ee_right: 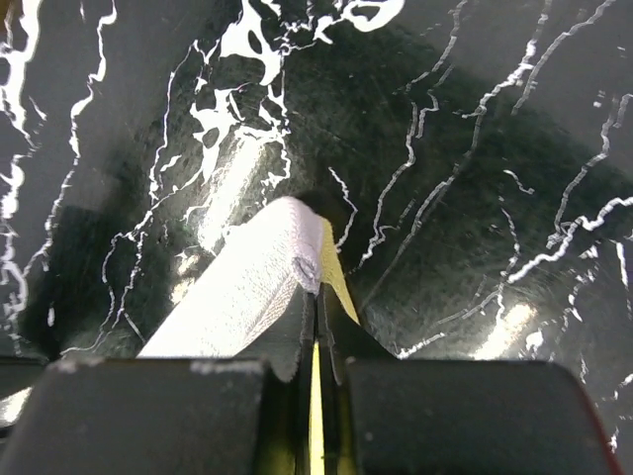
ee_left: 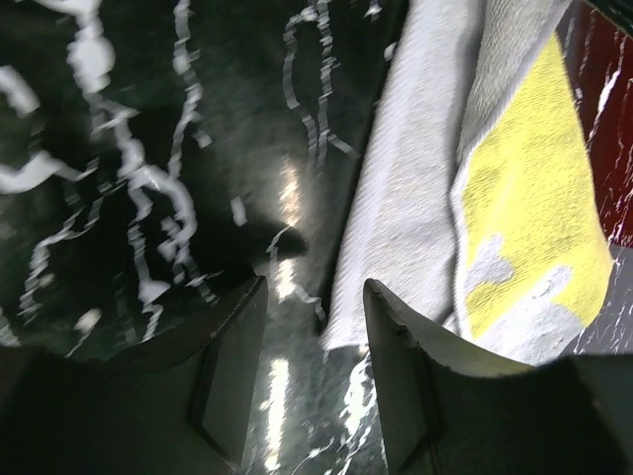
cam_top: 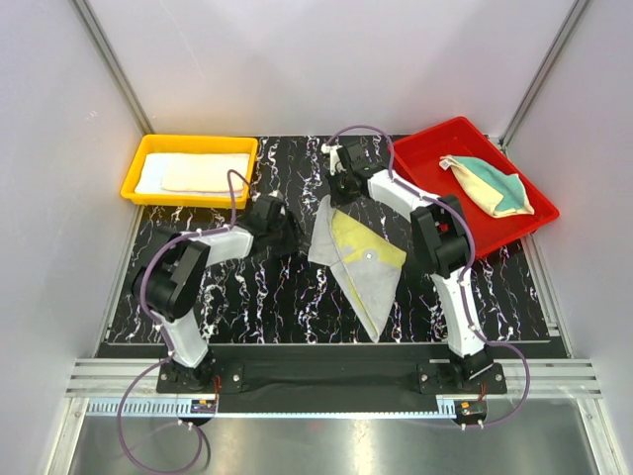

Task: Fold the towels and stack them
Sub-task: Flatten out the crumpled towel

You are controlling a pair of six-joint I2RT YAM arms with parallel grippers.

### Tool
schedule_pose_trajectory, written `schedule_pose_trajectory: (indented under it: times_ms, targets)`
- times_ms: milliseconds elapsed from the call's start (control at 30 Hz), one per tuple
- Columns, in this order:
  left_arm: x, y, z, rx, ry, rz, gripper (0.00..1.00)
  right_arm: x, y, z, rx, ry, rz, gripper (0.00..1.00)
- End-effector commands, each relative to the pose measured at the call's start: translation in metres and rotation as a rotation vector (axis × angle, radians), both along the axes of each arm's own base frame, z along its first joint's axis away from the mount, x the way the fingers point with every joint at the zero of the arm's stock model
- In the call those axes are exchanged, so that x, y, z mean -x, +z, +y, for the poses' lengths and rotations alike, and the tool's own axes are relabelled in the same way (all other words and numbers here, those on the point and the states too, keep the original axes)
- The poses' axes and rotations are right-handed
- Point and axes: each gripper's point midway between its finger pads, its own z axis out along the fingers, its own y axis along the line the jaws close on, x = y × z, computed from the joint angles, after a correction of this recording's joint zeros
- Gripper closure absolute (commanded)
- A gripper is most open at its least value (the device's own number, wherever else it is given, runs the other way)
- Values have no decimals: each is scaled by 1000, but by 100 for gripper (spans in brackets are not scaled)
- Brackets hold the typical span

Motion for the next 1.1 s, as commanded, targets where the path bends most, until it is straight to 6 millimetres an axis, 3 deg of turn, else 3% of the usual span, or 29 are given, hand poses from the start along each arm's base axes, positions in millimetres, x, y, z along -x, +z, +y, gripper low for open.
schedule_pose_trajectory:
  times_ms: [0, 67, 300, 500, 567, 600, 800, 833, 933, 1033, 1067]
  targets:
    - [-8, -4, -13, -33, 2, -21, 51, -6, 46, 10, -106, -1, -65, 100]
    - [1, -10, -20, -66, -17, -7, 51, -5, 51, 13, -123, 7, -71, 100]
    - [39, -43, -5, -208, -2, 109, 52, 0, 60, 13, -147, 22, -71, 100]
    - [49, -60, -1, -274, 20, 147, 58, 4, 65, 11, -155, 25, -75, 100]
    - [51, -61, -3, -287, 13, 156, 64, 5, 64, 11, -156, 22, -69, 100]
    - [53, -64, -1, -306, 12, 163, 72, 6, 65, 10, -156, 22, -69, 100]
    - [56, -72, 1, -339, -9, 185, 100, 13, 71, 9, -179, 14, -65, 100]
    - [56, -71, -1, -339, -20, 184, 100, 15, 73, 10, -188, 17, -60, 100]
    - [52, -60, -1, -344, -39, 155, 100, 20, 83, 8, -200, 8, -56, 100]
    - [34, -13, 6, -379, -48, 32, 100, 26, 106, 2, -200, -2, -78, 100]
    - [30, 12, 11, -397, -80, -24, 100, 28, 128, 0, -211, -6, -114, 100]
